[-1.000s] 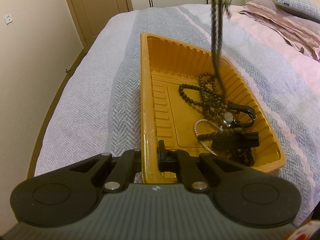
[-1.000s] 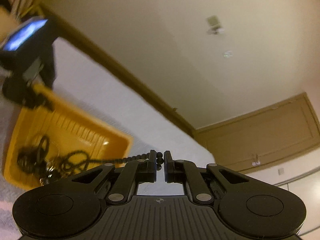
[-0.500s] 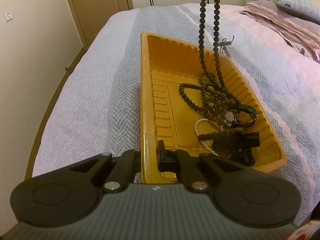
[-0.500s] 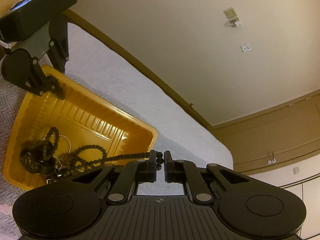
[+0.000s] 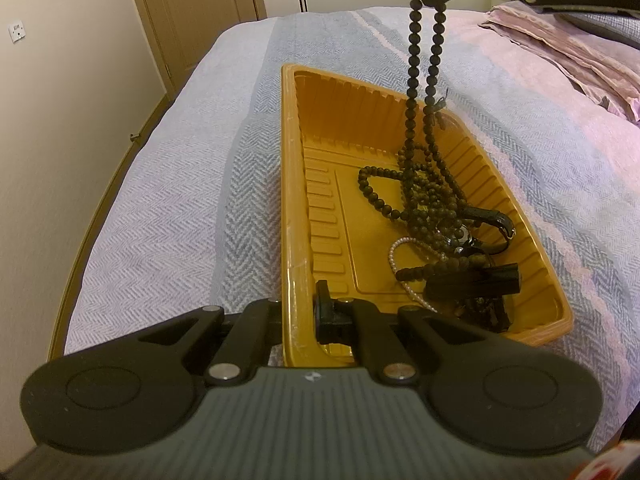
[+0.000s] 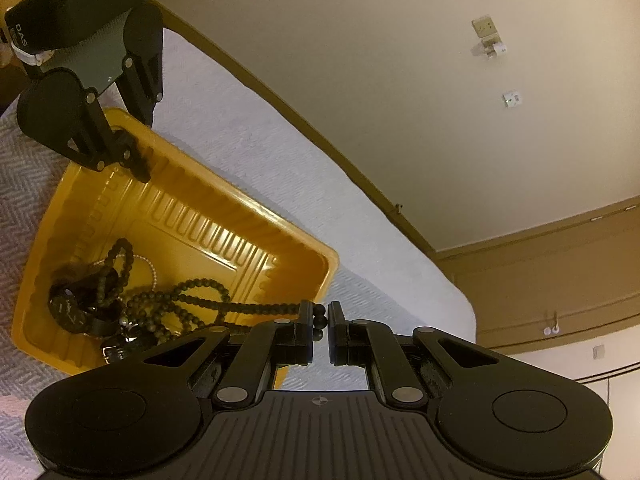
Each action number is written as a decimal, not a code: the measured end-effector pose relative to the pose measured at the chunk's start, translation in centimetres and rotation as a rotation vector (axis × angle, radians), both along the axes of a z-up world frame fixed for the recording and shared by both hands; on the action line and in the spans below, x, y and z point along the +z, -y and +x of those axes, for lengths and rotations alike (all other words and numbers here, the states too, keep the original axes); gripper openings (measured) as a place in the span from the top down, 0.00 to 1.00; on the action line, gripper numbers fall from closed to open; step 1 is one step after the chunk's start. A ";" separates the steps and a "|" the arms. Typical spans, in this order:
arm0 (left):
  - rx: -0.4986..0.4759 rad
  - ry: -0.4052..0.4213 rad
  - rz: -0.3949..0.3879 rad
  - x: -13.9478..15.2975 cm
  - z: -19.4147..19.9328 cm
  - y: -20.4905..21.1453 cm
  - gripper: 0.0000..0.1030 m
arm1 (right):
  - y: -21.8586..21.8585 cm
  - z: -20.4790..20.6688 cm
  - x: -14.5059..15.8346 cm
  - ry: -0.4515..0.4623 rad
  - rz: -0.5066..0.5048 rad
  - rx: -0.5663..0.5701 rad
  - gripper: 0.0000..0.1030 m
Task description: Organize jewelry
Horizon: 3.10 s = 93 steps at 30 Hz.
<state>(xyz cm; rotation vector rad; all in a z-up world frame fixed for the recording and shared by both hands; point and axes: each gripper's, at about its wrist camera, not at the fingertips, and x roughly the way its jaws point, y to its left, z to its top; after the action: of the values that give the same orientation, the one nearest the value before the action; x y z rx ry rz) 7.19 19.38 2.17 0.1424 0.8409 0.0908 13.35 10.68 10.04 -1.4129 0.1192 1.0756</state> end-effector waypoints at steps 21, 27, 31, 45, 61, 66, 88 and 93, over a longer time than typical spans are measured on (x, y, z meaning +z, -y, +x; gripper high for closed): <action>0.006 -0.005 -0.005 -0.2 0.0 0.0 0.97 | 0.8 1.0 0.8 -0.071 0.083 -0.091 0.93; 0.008 -0.003 -0.015 -0.1 0.0 -0.3 0.97 | 3.3 1.2 1.0 -0.129 0.179 -0.246 0.93; 0.008 0.000 -0.022 0.0 -0.2 -0.4 0.97 | 6.0 1.3 0.4 -0.241 0.297 -0.393 0.83; 0.078 0.086 -0.115 0.7 -1.3 -2.2 0.76 | 18.2 -4.1 -5.1 -0.653 0.838 -0.897 0.28; 0.104 0.270 -0.212 5.0 -8.7 1.7 0.11 | 25.3 -8.4 -6.8 -0.837 1.033 -1.254 0.28; 0.083 0.215 -0.219 3.3 -9.2 5.3 0.00 | 25.1 -10.5 -7.6 -0.806 0.992 -1.267 0.28; 0.100 0.008 -0.184 -1.4 -7.9 14.4 0.00 | 26.1 -13.7 -9.9 -0.740 0.907 -1.354 0.28; 0.089 0.001 -0.178 -1.5 -8.0 15.0 0.00 | 25.7 -13.7 -10.3 -0.739 0.884 -1.369 0.28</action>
<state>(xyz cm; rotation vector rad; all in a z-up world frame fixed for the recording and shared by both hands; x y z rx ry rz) -0.77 4.38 0.68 -0.0623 0.8507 0.0995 -0.35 -14.97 -0.24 0.0804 0.8757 0.2841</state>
